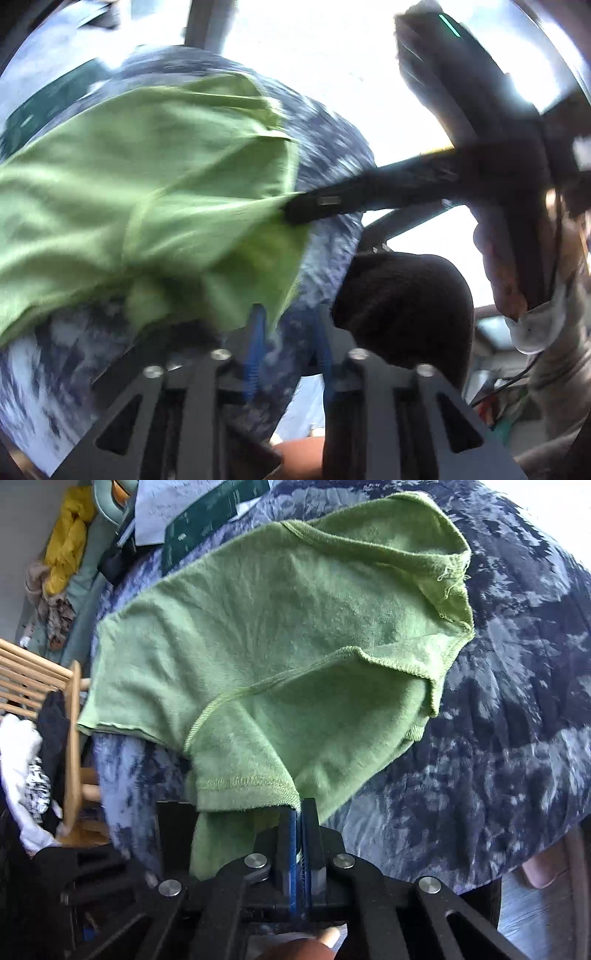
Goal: Fold clothes
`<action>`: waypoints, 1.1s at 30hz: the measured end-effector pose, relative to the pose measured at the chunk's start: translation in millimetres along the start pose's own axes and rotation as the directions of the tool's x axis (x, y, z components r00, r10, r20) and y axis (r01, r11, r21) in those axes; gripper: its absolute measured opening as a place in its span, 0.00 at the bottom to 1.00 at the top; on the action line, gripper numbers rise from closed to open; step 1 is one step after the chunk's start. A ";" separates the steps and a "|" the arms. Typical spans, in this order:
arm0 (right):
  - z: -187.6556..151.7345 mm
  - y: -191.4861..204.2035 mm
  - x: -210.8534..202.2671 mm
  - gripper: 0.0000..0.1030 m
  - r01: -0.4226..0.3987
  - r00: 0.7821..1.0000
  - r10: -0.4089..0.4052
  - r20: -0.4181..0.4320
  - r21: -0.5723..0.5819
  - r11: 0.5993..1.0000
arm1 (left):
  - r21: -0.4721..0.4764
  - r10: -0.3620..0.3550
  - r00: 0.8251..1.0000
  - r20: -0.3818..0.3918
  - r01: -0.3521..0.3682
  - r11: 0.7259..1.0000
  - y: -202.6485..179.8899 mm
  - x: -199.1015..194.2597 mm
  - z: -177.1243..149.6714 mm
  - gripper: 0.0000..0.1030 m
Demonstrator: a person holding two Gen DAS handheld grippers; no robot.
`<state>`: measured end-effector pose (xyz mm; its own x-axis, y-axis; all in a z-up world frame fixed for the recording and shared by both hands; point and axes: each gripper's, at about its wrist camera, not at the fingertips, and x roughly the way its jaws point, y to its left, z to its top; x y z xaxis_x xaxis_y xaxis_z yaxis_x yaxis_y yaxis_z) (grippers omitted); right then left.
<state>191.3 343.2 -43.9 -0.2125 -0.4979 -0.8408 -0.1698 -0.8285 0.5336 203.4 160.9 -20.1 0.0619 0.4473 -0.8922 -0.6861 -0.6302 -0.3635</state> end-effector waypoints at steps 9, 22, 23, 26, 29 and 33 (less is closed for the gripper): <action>-6.5 -11.4 -14.9 0.02 -0.014 0.999 0.011 0.049 0.065 0.998 | -0.336 -0.048 0.989 0.143 0.094 0.937 100.5 -51.9 -25.0 0.55; -5.0 27.3 -66.6 0.02 -0.103 0.973 0.100 0.208 0.006 0.995 | -0.537 -0.360 0.878 0.314 0.478 0.695 123.0 -11.8 -7.1 0.64; -2.3 30.2 -70.1 0.02 -0.106 0.971 0.104 0.216 -0.001 0.994 | -0.539 -0.373 0.869 0.326 0.495 0.681 121.8 -9.8 -6.0 0.64; 5.0 39.3 -79.8 0.02 -0.114 0.964 0.117 0.238 -0.025 0.993 | -0.526 -0.394 0.830 0.395 0.556 0.644 118.9 -10.7 -2.8 0.64; 9.4 45.6 -87.0 0.02 -0.124 0.958 0.130 0.257 -0.041 0.991 | -0.489 -0.378 0.806 0.456 0.582 0.650 116.0 -14.4 -1.4 0.64; 16.7 49.3 -96.9 0.02 -0.136 0.947 0.144 0.287 -0.047 0.990 | -0.439 -0.407 0.764 0.501 0.629 0.642 110.4 -9.4 -2.2 0.64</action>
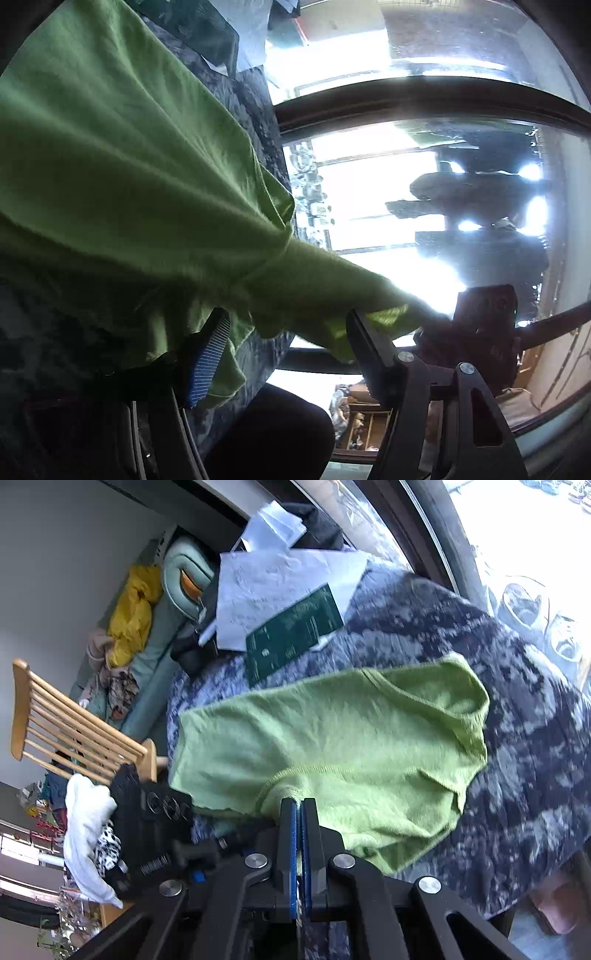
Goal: Fold clothes
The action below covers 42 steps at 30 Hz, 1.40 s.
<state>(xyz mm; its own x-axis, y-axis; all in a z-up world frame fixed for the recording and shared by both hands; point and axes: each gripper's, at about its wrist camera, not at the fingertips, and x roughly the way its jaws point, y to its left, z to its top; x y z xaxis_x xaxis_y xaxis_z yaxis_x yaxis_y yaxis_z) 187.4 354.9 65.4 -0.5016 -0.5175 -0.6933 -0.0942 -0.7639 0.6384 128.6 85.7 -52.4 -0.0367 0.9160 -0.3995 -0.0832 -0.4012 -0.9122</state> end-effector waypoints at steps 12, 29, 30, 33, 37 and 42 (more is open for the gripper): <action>14.2 0.4 0.4 0.02 -0.042 0.999 0.041 0.026 0.030 0.999 | 0.048 0.008 0.996 0.091 -0.012 0.999 -2.0 22.4 -14.3 0.64; 9.6 -2.5 4.7 0.02 -0.054 0.998 0.053 0.021 0.045 0.998 | 0.047 0.143 0.983 0.119 -0.150 0.988 -21.4 44.4 3.2 0.08; 9.0 -4.1 4.5 0.02 -0.053 0.998 0.052 0.022 0.049 0.997 | 0.046 0.174 0.978 0.114 -0.181 0.982 -21.2 42.6 2.8 0.07; 6.4 -9.6 1.8 0.02 -0.056 0.998 0.054 0.032 0.060 0.997 | 0.087 0.265 0.960 0.095 -0.273 0.958 -22.2 39.0 1.3 0.06; -1.2 -14.0 5.9 0.02 -0.026 1.000 0.026 0.013 0.053 0.998 | 0.133 0.332 0.940 0.083 -0.341 0.931 -31.0 34.9 0.5 0.06; -19.8 -23.2 44.9 0.07 0.029 0.991 -0.022 -0.130 0.056 0.998 | 0.212 0.413 0.910 0.044 -0.412 0.886 -44.5 32.5 -8.6 0.06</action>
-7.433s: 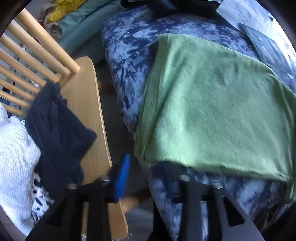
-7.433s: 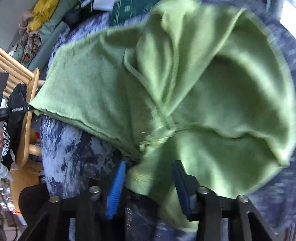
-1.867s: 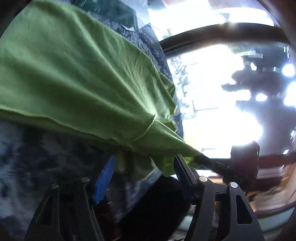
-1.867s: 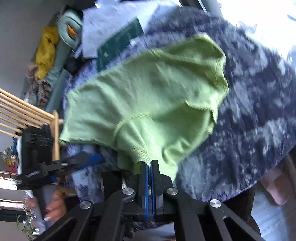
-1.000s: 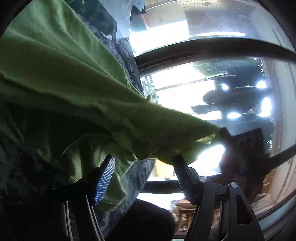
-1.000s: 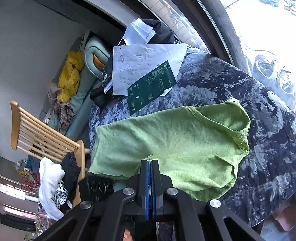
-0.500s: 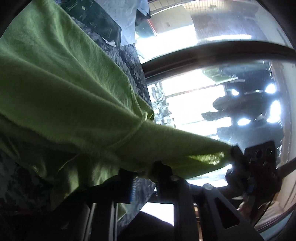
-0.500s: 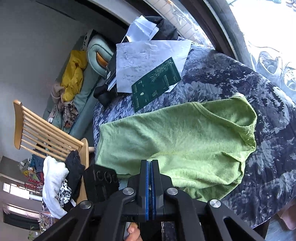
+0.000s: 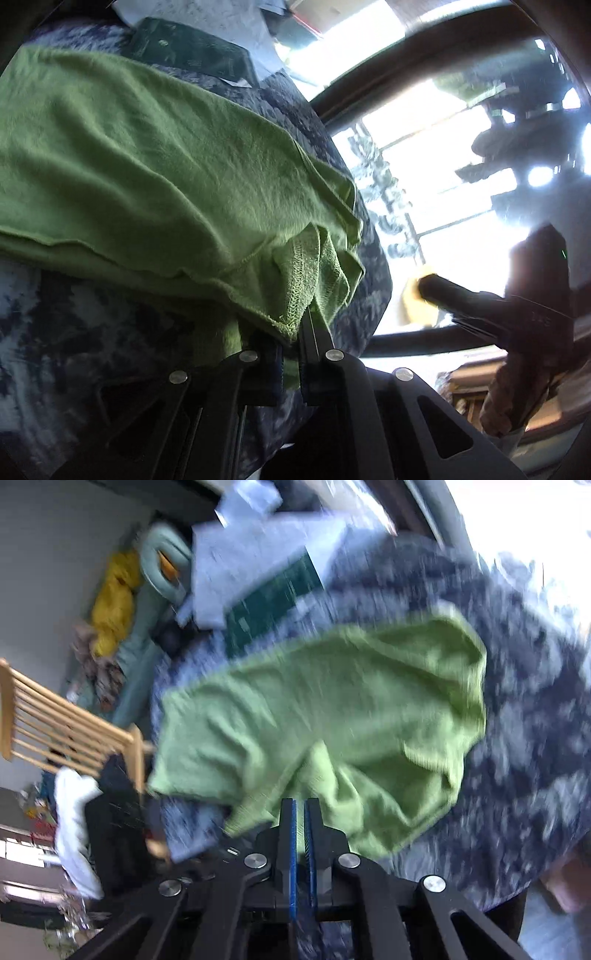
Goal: Fold clothes
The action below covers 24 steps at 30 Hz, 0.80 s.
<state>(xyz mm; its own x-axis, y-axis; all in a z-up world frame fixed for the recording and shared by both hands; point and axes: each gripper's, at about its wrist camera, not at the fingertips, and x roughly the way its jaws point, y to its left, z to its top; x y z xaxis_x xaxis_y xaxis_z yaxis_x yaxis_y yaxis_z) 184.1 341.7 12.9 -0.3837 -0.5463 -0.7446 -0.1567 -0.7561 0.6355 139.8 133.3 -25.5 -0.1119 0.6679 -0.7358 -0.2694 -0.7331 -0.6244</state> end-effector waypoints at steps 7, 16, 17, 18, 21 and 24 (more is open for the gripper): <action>7.7 17.2 41.8 0.41 0.126 0.988 -0.137 -0.075 -0.133 0.983 | 0.031 0.035 0.999 -0.039 -0.034 0.999 14.5 4.6 -12.4 0.06; 24.1 38.2 85.1 0.41 0.244 0.931 -0.311 -0.192 -0.308 0.920 | -0.002 0.022 0.999 -0.048 -0.022 1.000 26.6 -1.9 -16.5 0.06; 25.0 39.8 90.5 0.41 0.267 0.920 -0.341 -0.194 -0.326 0.907 | -0.002 0.021 0.999 -0.048 -0.021 1.000 26.4 -2.0 -16.4 0.06; 25.8 40.8 94.6 0.41 0.280 0.912 -0.358 -0.198 -0.338 0.899 | -0.003 0.022 0.999 -0.049 -0.022 1.000 26.6 -1.8 -16.2 0.06; 27.8 42.1 104.9 0.37 0.292 0.903 -0.379 -0.203 -0.359 0.887 | 0.005 0.014 0.998 -0.062 -0.014 1.000 24.7 0.2 -16.7 0.06; 28.1 37.5 112.7 0.07 0.273 0.903 -0.362 -0.231 -0.341 0.899 | 0.016 0.024 0.997 -0.071 -0.023 1.000 22.6 1.4 -16.8 0.06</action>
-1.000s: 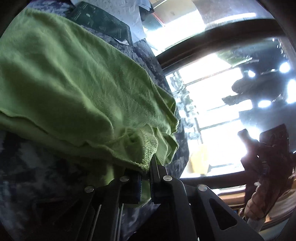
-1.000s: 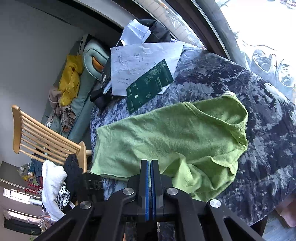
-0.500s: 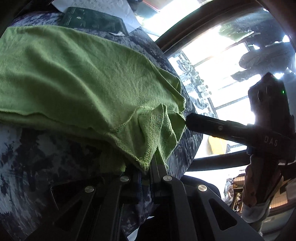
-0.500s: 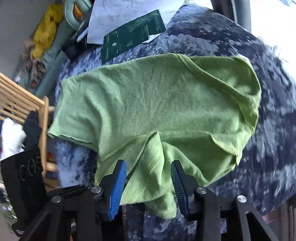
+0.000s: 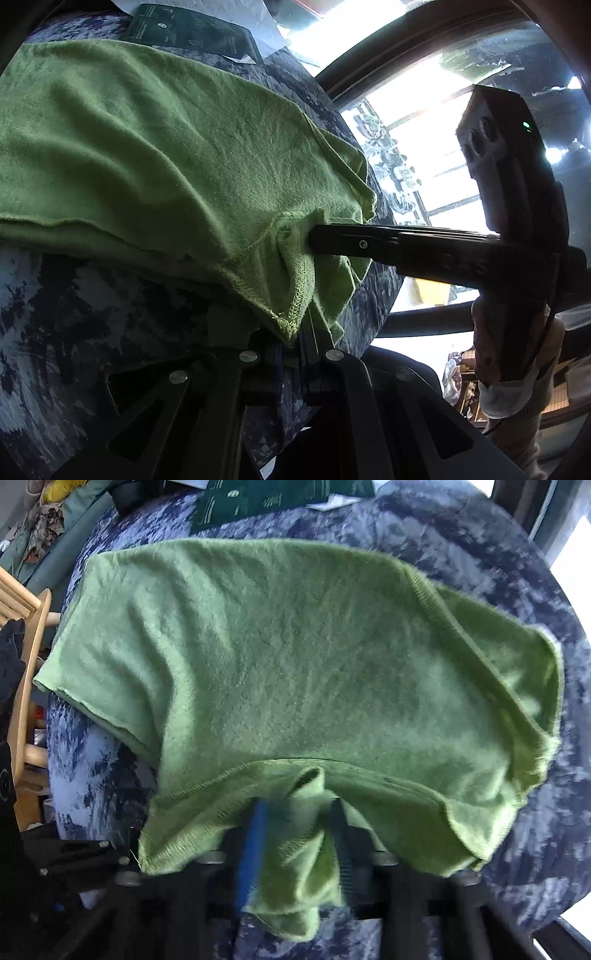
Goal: Fold clothes
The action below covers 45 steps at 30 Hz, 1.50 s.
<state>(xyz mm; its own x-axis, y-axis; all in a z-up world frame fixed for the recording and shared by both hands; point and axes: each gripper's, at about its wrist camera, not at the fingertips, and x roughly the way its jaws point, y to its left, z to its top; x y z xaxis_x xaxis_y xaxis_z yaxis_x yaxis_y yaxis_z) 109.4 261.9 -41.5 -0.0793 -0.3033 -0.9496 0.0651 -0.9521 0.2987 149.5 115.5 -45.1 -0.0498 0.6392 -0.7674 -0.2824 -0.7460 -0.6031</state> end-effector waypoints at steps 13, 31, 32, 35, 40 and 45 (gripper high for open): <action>-61.7 -2.9 -56.6 0.03 -0.073 0.985 0.070 0.161 0.014 0.997 | 0.030 0.100 0.993 -0.070 -0.098 0.995 5.2 -15.6 -2.8 0.06; -97.9 -54.7 -38.0 0.39 -0.167 0.980 0.141 0.137 0.194 0.967 | -0.007 0.163 0.980 -0.118 -0.165 0.986 29.7 -39.0 -7.6 0.40; -97.3 -62.0 -47.8 0.39 -0.160 0.978 0.128 0.163 0.200 0.967 | 0.011 0.182 0.978 -0.098 -0.182 0.983 27.9 -45.2 -5.9 0.47; -91.8 -89.6 -74.5 0.39 -0.128 0.968 0.069 0.242 0.236 0.963 | 0.041 0.219 0.975 -0.047 -0.217 0.975 23.9 -59.1 1.9 0.56; -69.2 -122.8 -74.3 0.39 -0.073 0.955 -0.013 0.297 0.277 0.958 | -0.002 0.274 0.962 -0.019 -0.274 0.962 36.9 -67.8 24.4 0.62; -54.7 -147.0 -31.7 0.39 -0.247 0.955 0.171 0.244 0.331 0.911 | -0.109 0.370 0.929 -0.029 -0.371 0.922 75.2 -88.2 36.9 0.62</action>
<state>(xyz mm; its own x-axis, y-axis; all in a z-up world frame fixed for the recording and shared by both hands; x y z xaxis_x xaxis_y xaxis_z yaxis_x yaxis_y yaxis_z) 156.7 413.6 -60.5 -0.3069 -0.4613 -0.8325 -0.2503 -0.8048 0.5382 97.4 9.9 -14.7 -0.1227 0.3123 -0.9420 -0.1376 -0.9454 -0.2955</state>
